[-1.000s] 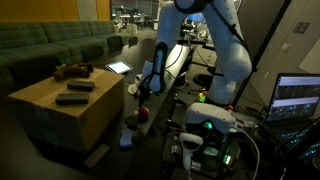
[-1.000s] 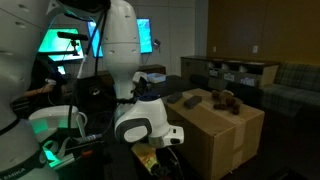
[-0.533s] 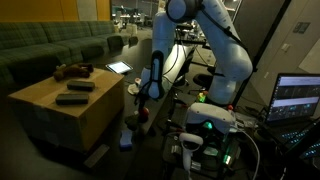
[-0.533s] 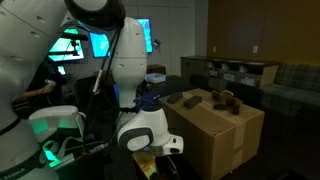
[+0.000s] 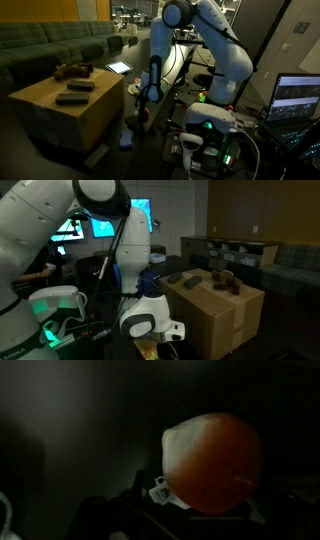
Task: Place the plastic and the towel from the box onto the table. Move the brown and red toys onto the box. Transfer the black object on the right of the box to the table. Put the blue object from the table onto the box. Pick up the black object from the box and position it on the table. Lastly, take the black object from the left side of the table and place it on the box.
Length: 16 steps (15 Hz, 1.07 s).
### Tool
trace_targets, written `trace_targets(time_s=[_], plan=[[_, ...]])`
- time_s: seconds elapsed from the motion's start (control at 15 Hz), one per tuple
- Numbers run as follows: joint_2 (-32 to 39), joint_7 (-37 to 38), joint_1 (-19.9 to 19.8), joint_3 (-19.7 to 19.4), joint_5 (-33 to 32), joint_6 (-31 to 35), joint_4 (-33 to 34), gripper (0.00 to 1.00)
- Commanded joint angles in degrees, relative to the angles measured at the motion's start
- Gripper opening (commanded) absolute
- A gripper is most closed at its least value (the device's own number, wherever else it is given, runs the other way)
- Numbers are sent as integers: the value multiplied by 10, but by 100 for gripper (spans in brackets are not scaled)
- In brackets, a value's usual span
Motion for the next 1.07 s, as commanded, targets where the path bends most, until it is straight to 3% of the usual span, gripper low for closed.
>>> trace_targets(time_s=[0.0,0.2,0.27,0.4,0.73,1.0], plan=[[31,14,5,-9,-9,7,28,100],[43,13,-1,-6,-12,4,43,99],[47,13,0,-8,-13,3,47,75],[48,11,-2,-8,-15,0,52,70],[39,10,-3,-9,-19,-19,55,31],[-2,1,-38,11,-40,-80,45,4]])
